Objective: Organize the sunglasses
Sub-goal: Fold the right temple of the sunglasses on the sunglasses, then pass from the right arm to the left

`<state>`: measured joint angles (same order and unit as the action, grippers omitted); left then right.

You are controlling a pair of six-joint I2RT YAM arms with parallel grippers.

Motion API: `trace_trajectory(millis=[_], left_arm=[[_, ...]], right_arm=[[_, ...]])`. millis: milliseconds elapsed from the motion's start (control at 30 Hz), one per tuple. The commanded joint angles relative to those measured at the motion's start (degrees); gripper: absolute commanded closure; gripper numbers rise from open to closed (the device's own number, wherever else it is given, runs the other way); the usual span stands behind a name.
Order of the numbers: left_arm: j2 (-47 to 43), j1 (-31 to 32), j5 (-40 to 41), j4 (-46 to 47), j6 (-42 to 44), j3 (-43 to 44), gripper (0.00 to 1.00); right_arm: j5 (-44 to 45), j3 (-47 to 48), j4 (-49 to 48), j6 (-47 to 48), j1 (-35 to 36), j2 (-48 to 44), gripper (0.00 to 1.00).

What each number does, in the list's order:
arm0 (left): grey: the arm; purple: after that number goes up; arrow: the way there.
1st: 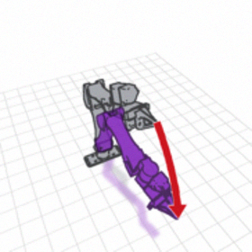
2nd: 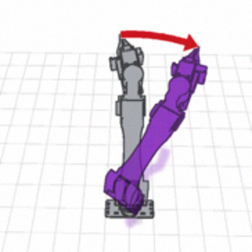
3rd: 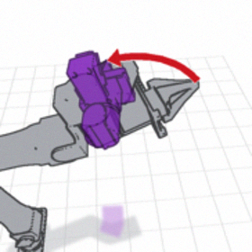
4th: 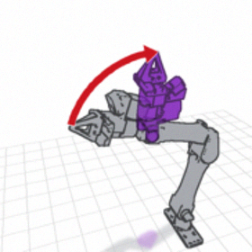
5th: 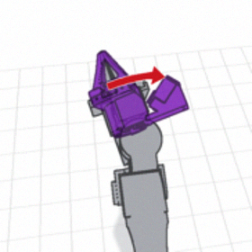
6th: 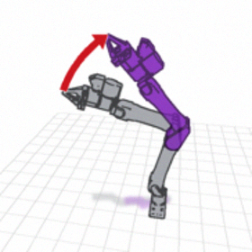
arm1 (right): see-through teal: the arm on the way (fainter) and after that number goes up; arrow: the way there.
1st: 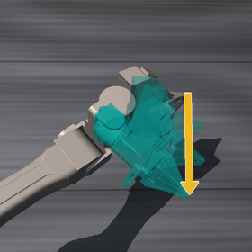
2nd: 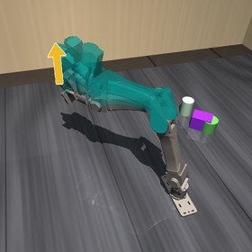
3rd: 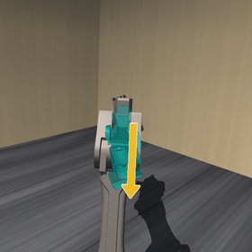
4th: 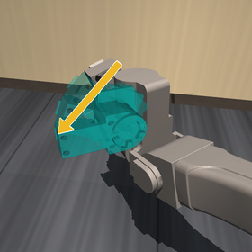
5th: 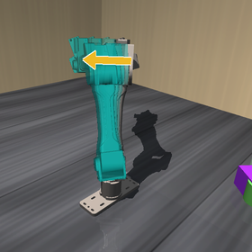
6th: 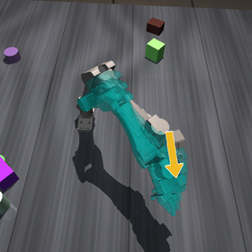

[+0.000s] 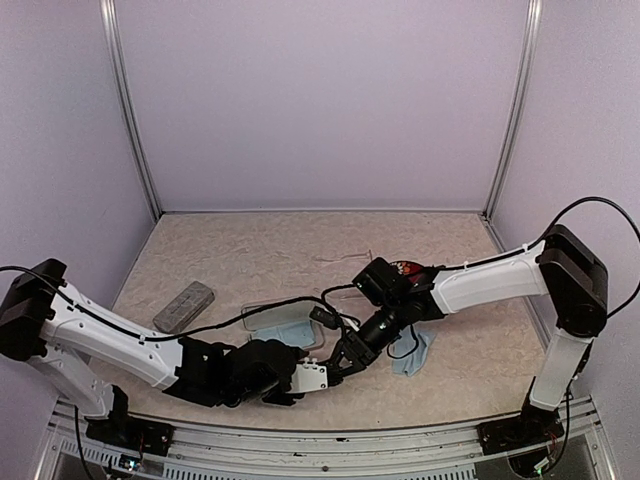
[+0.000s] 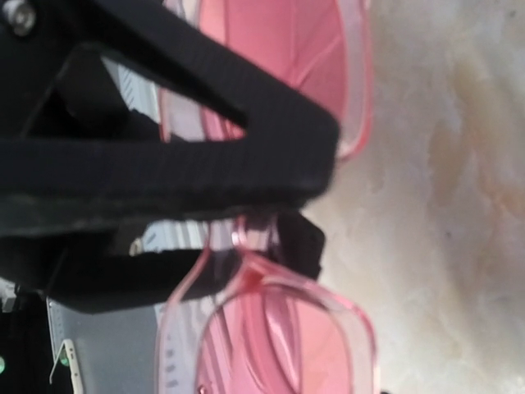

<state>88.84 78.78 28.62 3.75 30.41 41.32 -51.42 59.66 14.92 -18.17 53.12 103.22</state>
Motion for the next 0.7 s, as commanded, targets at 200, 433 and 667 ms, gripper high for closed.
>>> trace_trajectory(millis=[200, 433, 667], left_arm=[[3.8, 1.5, 0.5, -4.1, -1.3, 3.4, 0.51], [6.3, 2.3, 2.7, -6.8, -2.6, 5.5, 0.60], [6.2, 2.3, 5.3, -5.9, -3.0, 5.4, 0.70]], right_arm=[[-3.4, 3.4, 3.5, 4.1, 0.6, 2.0, 0.90], [-3.2, 4.4, 4.9, 5.1, 0.6, 3.4, 0.90], [-3.1, 4.6, 4.9, 5.0, 0.5, 3.5, 0.83]])
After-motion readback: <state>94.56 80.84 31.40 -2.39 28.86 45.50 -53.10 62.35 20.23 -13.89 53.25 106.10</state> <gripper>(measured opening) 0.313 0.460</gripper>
